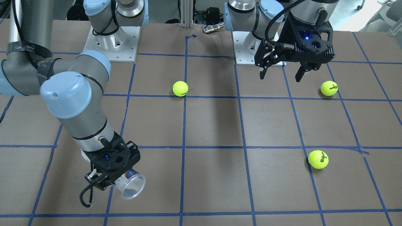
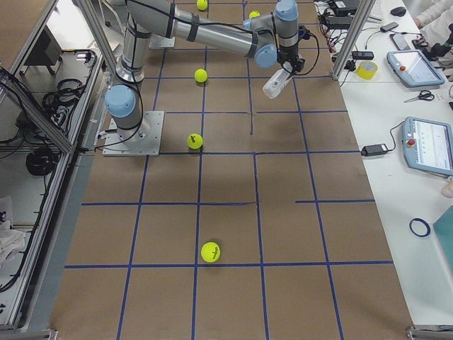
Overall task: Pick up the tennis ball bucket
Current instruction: 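Carry the can with the right gripper toward the table's middle, then lay the can on its side and open the right gripper, withdrawing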
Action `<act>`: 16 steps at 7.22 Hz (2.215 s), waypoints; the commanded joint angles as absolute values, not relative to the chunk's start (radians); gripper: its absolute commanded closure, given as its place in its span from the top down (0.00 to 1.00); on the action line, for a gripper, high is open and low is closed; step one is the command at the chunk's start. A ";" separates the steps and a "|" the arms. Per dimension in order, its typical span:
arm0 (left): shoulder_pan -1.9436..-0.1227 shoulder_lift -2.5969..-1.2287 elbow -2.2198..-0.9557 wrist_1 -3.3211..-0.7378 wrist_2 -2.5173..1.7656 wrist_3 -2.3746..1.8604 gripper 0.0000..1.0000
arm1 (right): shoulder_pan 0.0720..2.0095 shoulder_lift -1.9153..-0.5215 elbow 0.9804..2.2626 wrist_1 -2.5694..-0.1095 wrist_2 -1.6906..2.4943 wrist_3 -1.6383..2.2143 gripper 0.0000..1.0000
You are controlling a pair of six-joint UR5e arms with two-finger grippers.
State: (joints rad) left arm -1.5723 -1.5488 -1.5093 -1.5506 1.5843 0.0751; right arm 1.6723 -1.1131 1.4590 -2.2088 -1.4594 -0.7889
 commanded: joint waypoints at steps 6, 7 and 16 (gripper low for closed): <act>-1.569 -1.549 -1.506 -1.568 1.585 0.091 1.00 | 1.924 -1.078 1.580 -2.364 -1.440 -0.976 0.57; -1.569 -1.549 -1.508 -1.566 1.580 0.091 1.00 | 1.931 -1.074 1.580 -2.365 -1.443 -0.970 0.57; -1.569 -1.546 -1.511 -1.568 1.577 0.091 1.00 | 1.994 -1.006 1.583 -2.453 -1.440 -0.969 1.00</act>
State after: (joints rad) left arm -1.5692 -1.5473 -1.5107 -1.5677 1.5783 0.0905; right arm 1.9964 -0.9973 1.5830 -2.4534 -1.4415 -0.9707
